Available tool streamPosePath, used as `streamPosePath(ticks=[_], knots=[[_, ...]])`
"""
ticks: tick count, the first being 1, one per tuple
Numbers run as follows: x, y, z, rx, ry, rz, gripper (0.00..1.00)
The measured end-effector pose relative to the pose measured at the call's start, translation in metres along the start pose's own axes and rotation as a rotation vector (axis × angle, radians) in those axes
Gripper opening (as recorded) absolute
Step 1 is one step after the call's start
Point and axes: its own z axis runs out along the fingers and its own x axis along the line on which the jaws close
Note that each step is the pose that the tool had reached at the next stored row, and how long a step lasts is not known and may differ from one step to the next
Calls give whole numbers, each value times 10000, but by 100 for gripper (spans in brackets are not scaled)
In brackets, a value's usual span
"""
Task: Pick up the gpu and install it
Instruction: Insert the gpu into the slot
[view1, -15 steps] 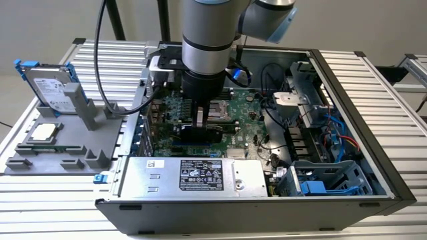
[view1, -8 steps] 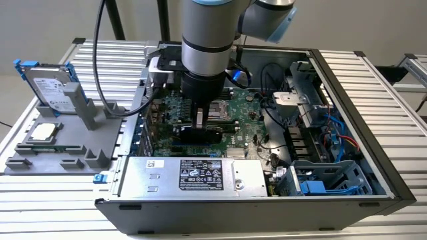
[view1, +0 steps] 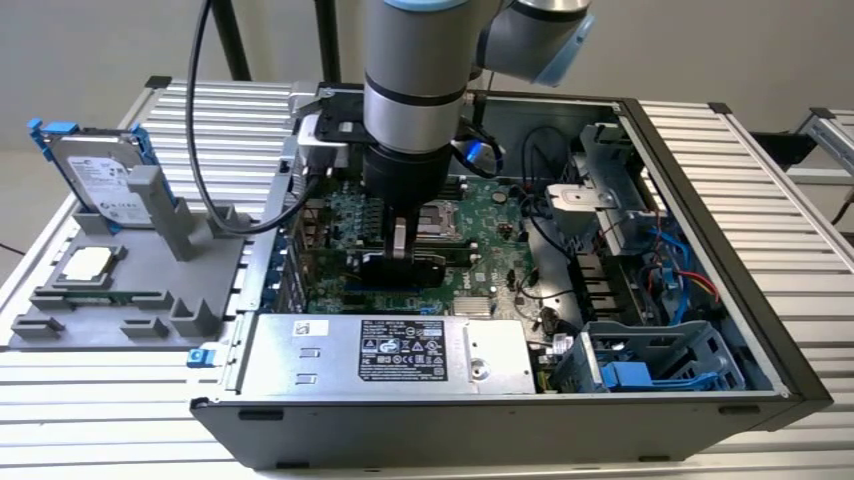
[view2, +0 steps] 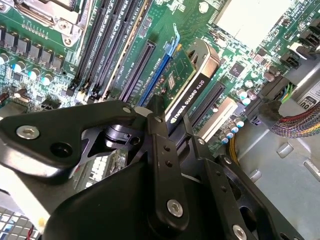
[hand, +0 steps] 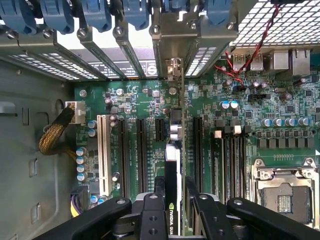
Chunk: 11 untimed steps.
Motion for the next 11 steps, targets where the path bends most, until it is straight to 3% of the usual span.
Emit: streamPosePath(ticks=[11], knots=[[-12, -2, 39, 0, 10, -1, 0]])
